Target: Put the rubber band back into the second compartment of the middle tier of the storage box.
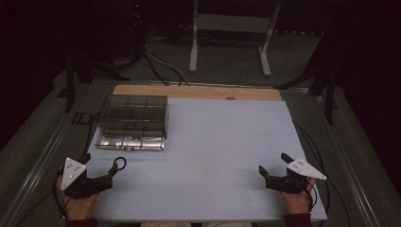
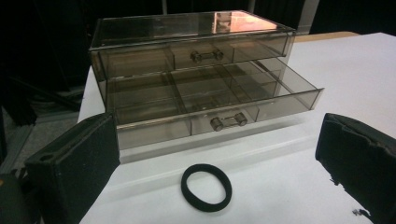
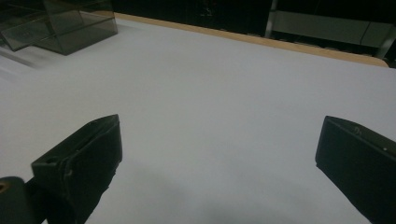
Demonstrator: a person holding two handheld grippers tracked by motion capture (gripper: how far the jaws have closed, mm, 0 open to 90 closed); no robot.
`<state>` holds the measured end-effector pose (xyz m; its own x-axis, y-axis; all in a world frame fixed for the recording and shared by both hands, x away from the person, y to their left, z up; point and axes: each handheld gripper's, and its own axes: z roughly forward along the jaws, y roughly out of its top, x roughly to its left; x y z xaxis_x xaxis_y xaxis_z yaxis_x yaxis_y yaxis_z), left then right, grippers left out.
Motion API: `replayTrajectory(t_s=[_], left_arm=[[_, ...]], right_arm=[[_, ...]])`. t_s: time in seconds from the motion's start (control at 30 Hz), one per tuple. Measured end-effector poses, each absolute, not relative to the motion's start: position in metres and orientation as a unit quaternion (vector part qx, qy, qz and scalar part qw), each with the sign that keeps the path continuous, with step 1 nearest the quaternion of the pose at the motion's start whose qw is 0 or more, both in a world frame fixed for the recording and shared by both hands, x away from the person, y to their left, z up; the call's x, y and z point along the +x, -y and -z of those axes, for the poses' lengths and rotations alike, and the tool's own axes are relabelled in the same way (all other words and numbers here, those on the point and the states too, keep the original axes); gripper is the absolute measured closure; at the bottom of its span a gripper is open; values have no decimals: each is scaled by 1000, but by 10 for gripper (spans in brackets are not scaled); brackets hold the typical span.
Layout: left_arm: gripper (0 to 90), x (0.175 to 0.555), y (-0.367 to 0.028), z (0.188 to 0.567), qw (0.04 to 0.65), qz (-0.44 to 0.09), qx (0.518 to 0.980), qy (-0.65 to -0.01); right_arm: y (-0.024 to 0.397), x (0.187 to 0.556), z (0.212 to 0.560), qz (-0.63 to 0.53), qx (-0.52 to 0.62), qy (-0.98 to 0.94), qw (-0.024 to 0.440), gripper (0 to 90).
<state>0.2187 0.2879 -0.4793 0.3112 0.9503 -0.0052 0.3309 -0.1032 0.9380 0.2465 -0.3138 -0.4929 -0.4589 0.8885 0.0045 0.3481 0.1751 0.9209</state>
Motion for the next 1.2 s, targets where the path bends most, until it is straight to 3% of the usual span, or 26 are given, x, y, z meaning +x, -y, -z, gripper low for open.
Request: replayTrajectory(t_s=[1.2], left_arm=[[6, 237, -281, 487, 440, -325, 680, -488]], right_arm=[[314, 241, 490, -476, 438, -694, 316, 8]])
